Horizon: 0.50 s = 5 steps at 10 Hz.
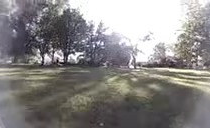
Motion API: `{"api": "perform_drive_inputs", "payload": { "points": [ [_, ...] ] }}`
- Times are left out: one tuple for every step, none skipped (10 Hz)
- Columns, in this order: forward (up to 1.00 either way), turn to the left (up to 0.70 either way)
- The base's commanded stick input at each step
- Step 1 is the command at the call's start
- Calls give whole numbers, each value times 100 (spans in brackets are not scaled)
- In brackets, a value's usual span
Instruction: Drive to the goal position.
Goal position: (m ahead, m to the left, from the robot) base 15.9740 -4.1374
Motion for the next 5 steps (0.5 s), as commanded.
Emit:
{"api": "perform_drive_inputs", "payload": {
  "points": [
    [14, 0],
    [0, 0],
    [0, 0],
    [1, 0],
    [11, 0]
  ]
}}
